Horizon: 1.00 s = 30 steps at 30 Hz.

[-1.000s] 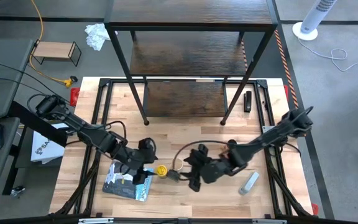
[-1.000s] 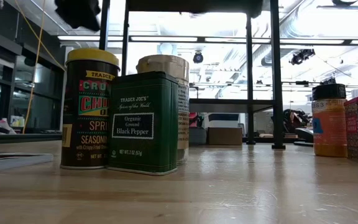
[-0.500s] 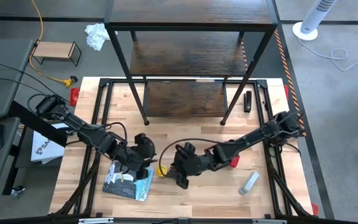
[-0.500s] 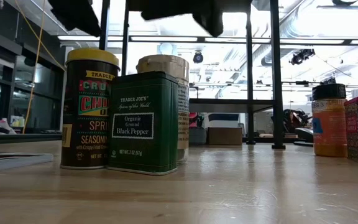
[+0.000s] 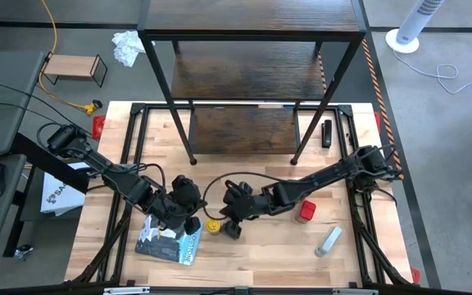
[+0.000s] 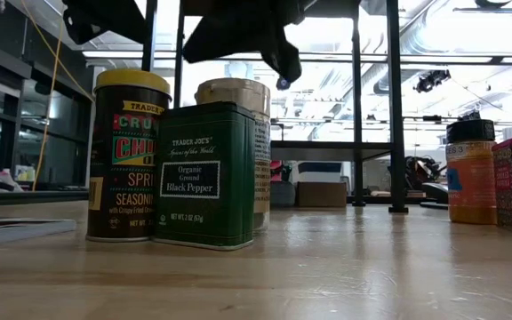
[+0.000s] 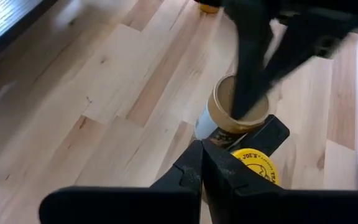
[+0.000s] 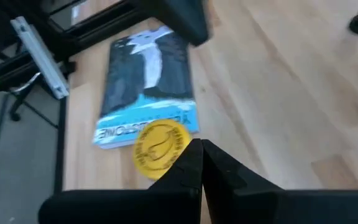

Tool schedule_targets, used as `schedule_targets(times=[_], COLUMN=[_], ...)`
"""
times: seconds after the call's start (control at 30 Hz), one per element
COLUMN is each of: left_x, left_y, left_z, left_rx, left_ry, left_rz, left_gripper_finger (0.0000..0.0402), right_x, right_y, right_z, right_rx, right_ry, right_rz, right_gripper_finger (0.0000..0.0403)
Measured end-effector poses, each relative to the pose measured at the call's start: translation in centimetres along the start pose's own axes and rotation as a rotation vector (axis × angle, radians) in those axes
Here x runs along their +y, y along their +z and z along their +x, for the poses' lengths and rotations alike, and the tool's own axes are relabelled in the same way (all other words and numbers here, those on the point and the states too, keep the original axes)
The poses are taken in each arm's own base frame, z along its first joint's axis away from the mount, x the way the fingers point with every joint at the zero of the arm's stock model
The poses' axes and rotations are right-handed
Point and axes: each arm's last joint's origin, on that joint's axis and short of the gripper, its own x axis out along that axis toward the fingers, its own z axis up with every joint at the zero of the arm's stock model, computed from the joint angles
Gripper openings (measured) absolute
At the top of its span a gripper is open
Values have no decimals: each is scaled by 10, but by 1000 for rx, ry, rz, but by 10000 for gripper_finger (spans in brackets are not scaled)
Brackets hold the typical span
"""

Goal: Shelf spices
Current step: Put the gold seasoning bottle on the shelf

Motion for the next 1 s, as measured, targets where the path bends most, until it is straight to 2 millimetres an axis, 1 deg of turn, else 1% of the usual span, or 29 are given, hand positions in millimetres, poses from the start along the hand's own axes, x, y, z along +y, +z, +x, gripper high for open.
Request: schedule_targets(times=[0.17, 0.33, 0.57, 0.7, 0.83, 1.0], left_x=[0, 0, 1, 1, 1, 1], left_y=[0, 1, 0, 0, 0, 0], left_z=[0, 0, 1, 1, 1, 1], left_rx=[-4, -9, -16, -16, -17, -18], left_ry=[4, 9, 20, 20, 21, 21], left_rz=[-15, -19, -16, -16, -16, -5], left_gripper_finger=[1, 1, 1, 1, 1, 1], right_x=[-1, -4, -3, 2, 4, -2], right_y=[-5, -8, -18, -28, -35, -37], right_z=[4, 3, 0, -6, -17, -38], right_rx=[37, 76, 146, 209, 278, 336], right_ry=[6, -33, -68, -90, -126, -228], right_rz=[-3, 32, 0, -28, -61, -64], right_gripper_finger=[0, 0, 0, 0, 0, 0])
